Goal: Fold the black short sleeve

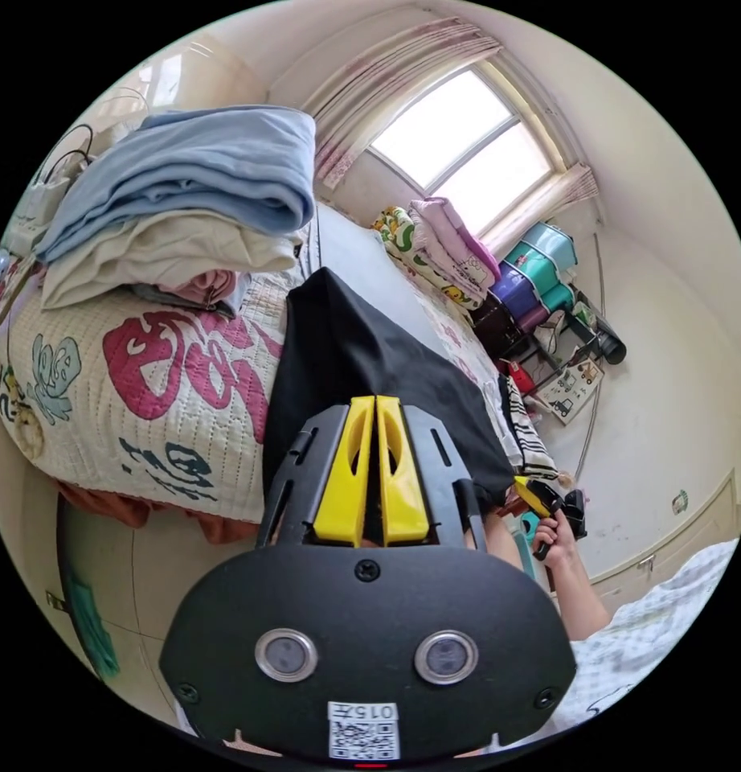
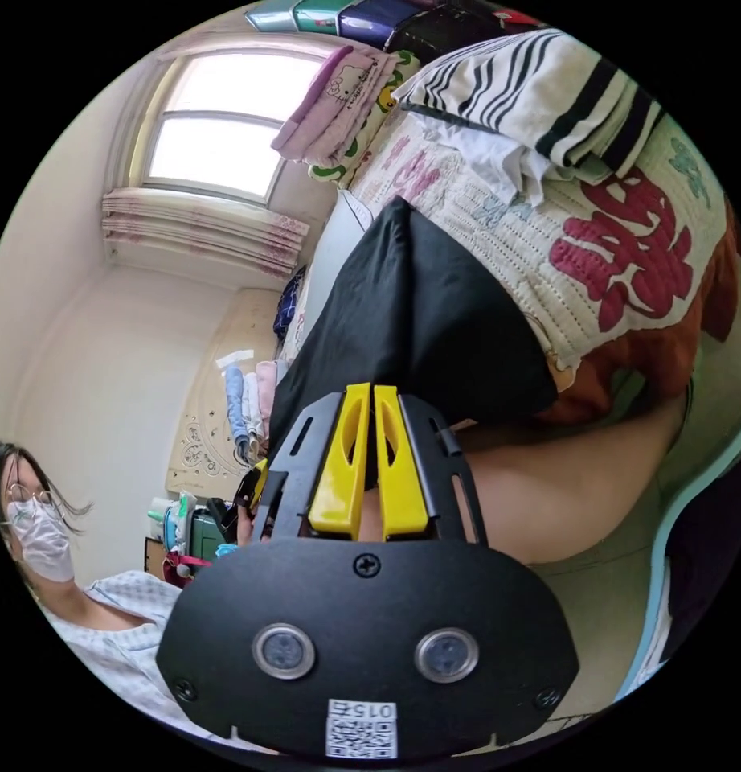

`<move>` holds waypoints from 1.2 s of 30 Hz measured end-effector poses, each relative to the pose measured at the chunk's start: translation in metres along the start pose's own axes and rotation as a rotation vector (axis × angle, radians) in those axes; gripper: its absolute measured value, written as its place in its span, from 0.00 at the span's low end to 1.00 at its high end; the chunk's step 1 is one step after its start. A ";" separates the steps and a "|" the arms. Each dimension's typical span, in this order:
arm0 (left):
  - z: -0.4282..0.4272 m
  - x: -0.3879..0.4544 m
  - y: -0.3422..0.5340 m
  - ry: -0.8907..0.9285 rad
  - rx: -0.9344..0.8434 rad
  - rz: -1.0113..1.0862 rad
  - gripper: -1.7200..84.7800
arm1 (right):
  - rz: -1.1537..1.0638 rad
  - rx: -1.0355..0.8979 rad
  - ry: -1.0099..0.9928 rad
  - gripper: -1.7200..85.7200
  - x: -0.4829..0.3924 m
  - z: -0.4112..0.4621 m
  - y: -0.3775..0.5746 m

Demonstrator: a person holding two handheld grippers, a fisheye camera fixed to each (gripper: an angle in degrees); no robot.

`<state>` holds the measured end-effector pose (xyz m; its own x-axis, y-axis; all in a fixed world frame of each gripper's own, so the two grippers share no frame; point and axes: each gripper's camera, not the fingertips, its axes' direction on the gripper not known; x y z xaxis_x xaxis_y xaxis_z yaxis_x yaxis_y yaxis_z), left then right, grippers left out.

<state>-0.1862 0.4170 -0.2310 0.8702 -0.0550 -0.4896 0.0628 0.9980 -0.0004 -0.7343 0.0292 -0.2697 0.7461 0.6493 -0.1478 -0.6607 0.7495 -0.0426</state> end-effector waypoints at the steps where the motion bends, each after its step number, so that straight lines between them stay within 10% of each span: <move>1: -0.003 0.002 0.002 0.007 -0.003 0.011 0.02 | 0.001 0.016 0.006 0.02 0.001 -0.006 -0.001; 18: 0.008 -0.049 -0.041 -0.038 0.053 0.009 0.11 | -0.055 0.062 0.114 0.12 0.046 -0.002 -0.080; 36: 0.172 -0.106 -0.165 -0.127 -0.050 -0.144 0.15 | -0.066 -0.072 0.260 0.19 0.106 0.217 -0.290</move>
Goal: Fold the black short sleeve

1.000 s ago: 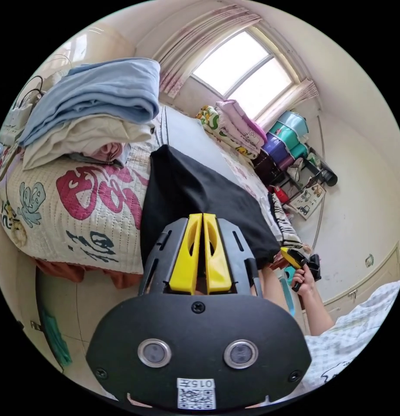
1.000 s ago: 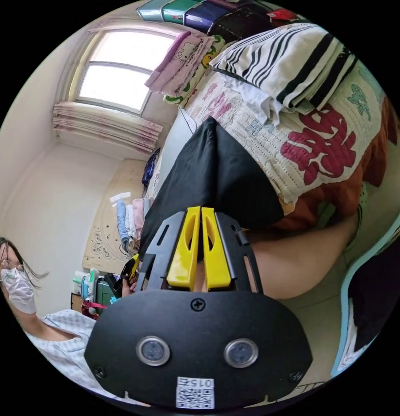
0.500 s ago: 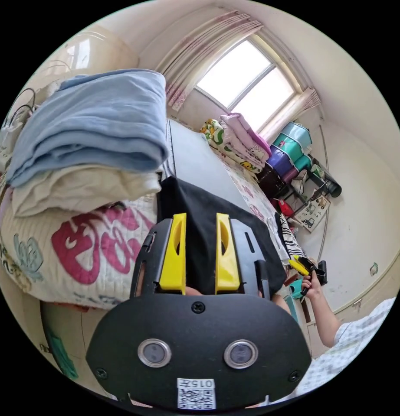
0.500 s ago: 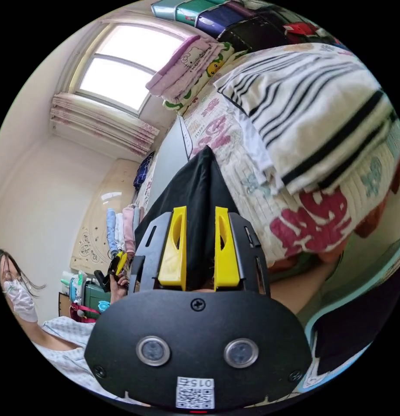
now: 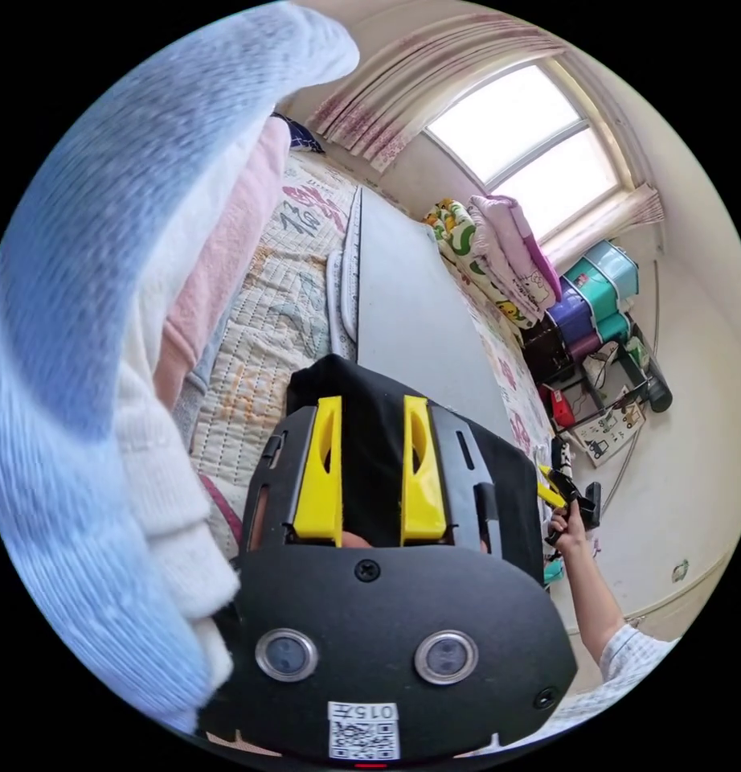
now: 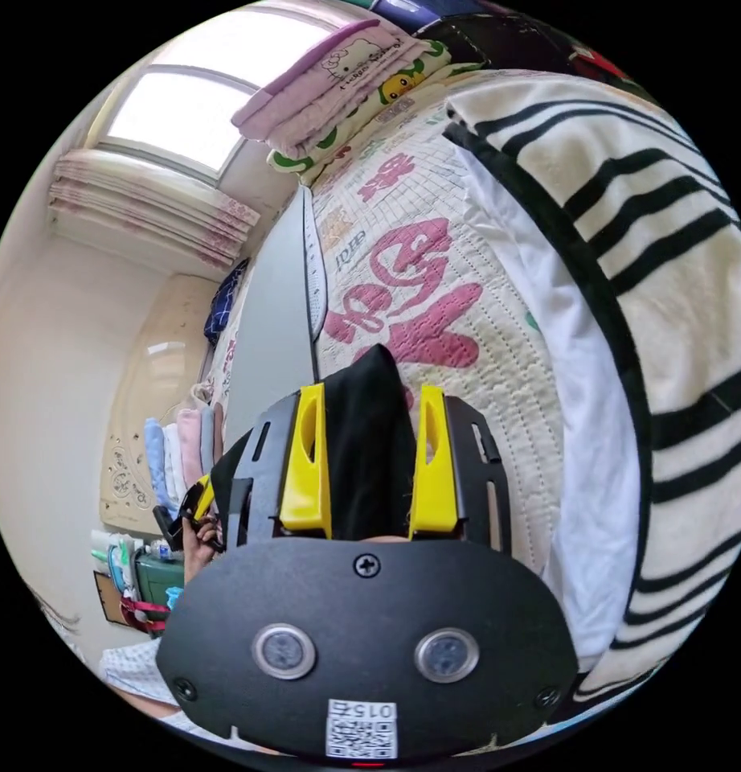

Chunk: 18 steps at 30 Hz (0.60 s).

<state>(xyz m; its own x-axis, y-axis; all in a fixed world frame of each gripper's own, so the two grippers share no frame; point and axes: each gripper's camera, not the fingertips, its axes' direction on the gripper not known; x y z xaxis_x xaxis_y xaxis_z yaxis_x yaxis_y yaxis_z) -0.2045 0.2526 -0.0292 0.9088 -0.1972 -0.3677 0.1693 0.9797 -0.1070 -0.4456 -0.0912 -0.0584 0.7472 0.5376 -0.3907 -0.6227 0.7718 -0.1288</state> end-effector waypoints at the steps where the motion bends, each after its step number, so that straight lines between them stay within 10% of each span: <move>1: 0.002 -0.002 -0.001 -0.005 0.006 -0.002 0.14 | 0.009 0.009 -0.014 0.18 0.006 0.010 -0.005; 18: 0.020 0.022 -0.059 0.025 0.077 0.121 0.04 | -0.101 0.161 0.235 0.04 0.020 0.075 0.010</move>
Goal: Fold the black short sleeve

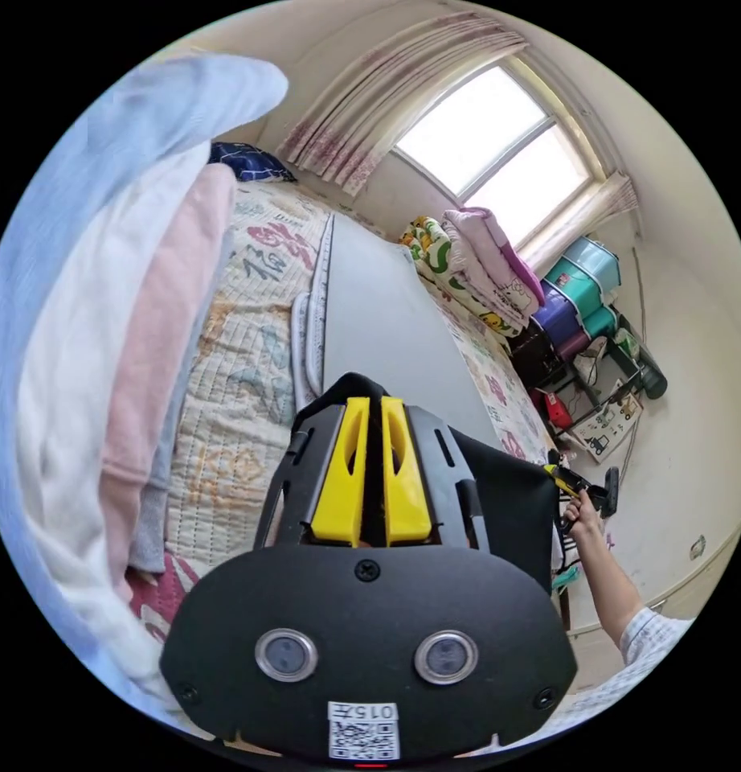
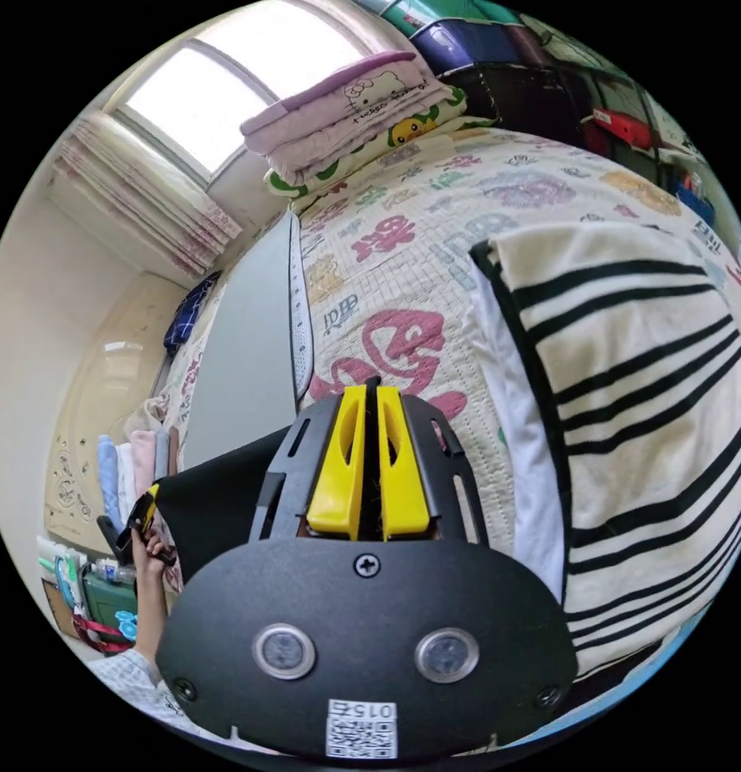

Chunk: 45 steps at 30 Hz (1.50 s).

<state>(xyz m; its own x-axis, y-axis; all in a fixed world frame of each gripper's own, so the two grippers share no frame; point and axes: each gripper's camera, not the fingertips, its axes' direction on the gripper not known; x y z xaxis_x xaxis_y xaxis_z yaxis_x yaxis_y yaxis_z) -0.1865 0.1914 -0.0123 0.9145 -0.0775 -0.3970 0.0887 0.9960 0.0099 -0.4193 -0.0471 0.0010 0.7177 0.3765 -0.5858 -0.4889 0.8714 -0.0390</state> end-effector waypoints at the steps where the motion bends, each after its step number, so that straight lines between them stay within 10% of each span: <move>1: 0.006 0.006 -0.011 0.009 -0.003 0.017 0.04 | 0.022 0.034 -0.006 0.05 -0.001 0.000 -0.004; 9: 0.049 -0.001 -0.045 -0.066 -0.140 0.076 0.07 | -0.158 0.091 0.129 0.10 -0.042 0.018 0.067; 17: 0.046 -0.032 -0.048 -0.008 -0.152 0.043 0.11 | -0.812 0.442 0.051 0.07 -0.176 0.022 0.392; 22: 0.042 -0.037 -0.055 0.013 -0.147 0.000 0.11 | -1.036 -0.116 -0.174 0.12 -0.251 0.118 0.489; 26: 0.036 -0.031 -0.060 0.000 -0.146 0.014 0.11 | -1.134 -0.188 -0.070 0.12 -0.282 0.167 0.542; 45: -0.015 0.053 -0.076 -0.343 -0.133 0.319 0.02 | -0.851 -0.233 -0.199 0.09 -0.185 0.113 0.571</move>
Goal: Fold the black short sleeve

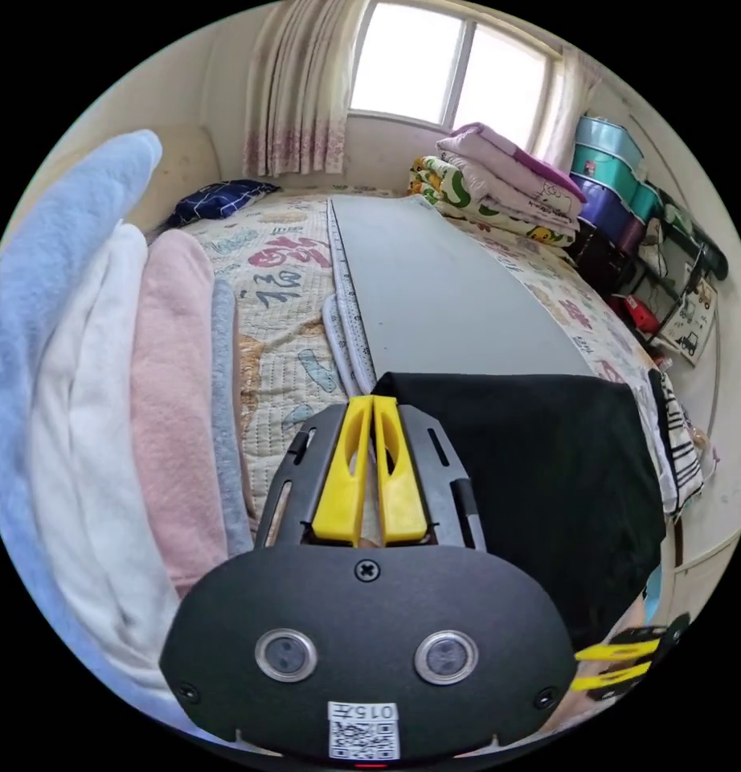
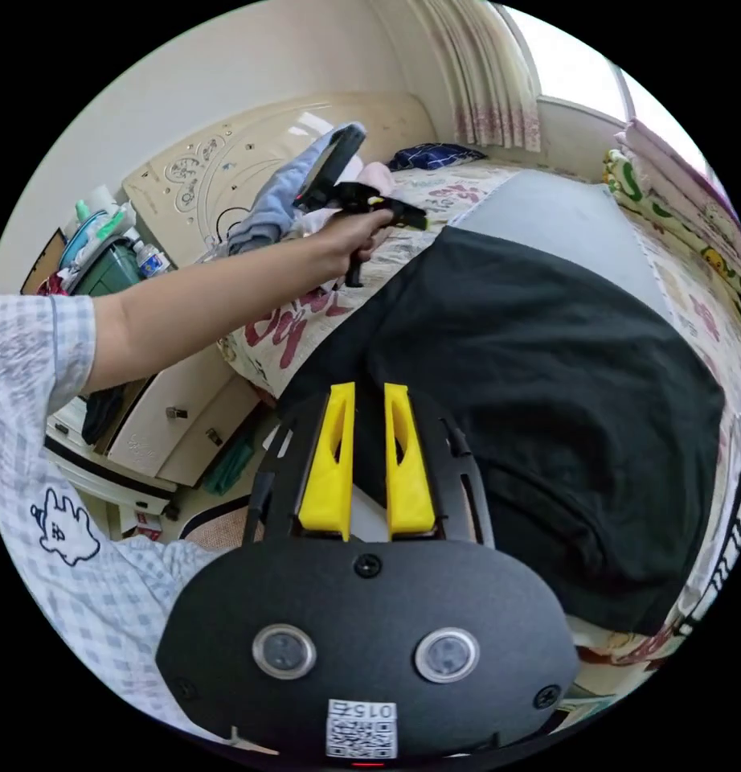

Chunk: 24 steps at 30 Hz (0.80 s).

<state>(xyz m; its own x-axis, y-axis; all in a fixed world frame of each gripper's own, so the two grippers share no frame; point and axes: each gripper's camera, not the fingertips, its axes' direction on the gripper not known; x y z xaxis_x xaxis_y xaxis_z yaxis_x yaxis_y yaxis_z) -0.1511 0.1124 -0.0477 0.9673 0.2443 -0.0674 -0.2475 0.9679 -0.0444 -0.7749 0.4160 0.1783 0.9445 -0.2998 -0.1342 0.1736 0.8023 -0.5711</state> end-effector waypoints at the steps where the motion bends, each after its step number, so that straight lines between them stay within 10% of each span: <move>1: -0.020 0.006 0.012 0.045 0.026 0.046 0.02 | 0.019 0.019 0.050 0.10 0.007 -0.014 0.011; 8: -0.098 0.048 0.113 0.592 -0.081 0.318 0.11 | 0.071 -0.024 0.069 0.13 0.035 -0.034 0.031; 24: -0.133 0.115 0.102 0.235 -0.152 0.363 0.03 | 0.153 -0.019 0.049 0.02 0.068 -0.130 -0.015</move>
<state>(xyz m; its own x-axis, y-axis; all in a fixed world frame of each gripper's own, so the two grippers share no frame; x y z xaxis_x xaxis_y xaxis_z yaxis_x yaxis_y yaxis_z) -0.0722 0.2310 -0.1925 0.7821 0.5292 -0.3290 -0.5906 0.7980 -0.1203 -0.7497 0.3169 0.0726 0.9446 -0.1998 -0.2604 0.0225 0.8309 -0.5559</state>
